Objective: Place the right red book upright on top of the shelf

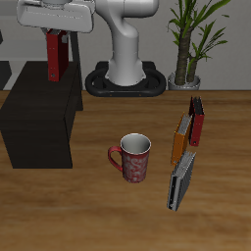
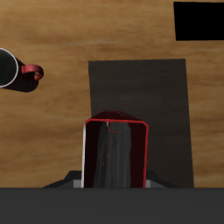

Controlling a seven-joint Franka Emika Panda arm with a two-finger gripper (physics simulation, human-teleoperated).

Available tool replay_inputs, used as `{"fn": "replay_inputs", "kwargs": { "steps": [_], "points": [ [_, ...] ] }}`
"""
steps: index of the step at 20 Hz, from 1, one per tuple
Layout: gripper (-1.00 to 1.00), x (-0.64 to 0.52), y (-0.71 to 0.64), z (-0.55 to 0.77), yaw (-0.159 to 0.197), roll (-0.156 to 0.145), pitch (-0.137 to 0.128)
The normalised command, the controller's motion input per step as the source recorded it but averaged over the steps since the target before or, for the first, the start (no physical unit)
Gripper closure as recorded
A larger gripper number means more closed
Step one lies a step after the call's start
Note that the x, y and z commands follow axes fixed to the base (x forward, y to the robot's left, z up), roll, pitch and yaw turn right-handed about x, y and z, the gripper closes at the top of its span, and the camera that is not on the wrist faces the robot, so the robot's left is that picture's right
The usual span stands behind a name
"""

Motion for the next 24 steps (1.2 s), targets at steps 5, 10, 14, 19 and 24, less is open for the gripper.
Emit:
{"fn": "replay_inputs", "kwargs": {
  "steps": [5,10,14,19,24],
  "points": [
    [1.00,0.03,-0.22,-0.09,-0.029,0.005,0.029],
    [1.00,-0.02,-0.37,-0.08,-0.006,-0.007,0.014],
    [1.00,-0.02,-0.24,-0.09,-0.032,-0.001,0.016],
    [1.00,0.05,-0.09,-0.16,-0.009,0.009,0.014],
    [-1.00,0.08,-0.04,-0.18,-0.002,-0.028,0.008]
  ]
}}
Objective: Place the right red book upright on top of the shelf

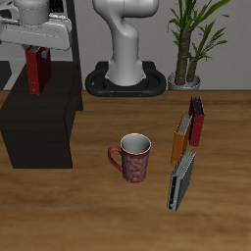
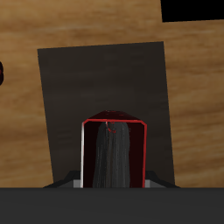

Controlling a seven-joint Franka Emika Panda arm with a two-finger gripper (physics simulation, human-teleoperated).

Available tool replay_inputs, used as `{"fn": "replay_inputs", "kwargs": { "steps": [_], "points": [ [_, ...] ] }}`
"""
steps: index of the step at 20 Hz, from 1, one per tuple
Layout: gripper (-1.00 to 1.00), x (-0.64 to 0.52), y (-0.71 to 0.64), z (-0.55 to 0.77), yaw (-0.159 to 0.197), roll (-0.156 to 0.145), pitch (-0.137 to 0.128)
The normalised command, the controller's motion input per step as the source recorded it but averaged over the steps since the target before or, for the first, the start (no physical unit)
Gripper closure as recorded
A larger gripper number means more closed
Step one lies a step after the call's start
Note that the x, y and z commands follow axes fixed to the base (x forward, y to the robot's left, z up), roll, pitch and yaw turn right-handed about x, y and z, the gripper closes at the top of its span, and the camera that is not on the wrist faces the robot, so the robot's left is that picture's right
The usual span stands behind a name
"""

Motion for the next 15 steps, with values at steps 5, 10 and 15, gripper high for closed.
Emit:
{"fn": "replay_inputs", "kwargs": {
  "steps": [5,10,15],
  "points": [
    [-1.00,0.06,0.03,-0.12,-0.007,-0.012,0.021],
    [-1.00,0.00,0.02,0.01,-0.016,-0.026,-0.003],
    [-1.00,-0.02,0.07,0.07,0.016,-0.013,-0.014]
  ]
}}
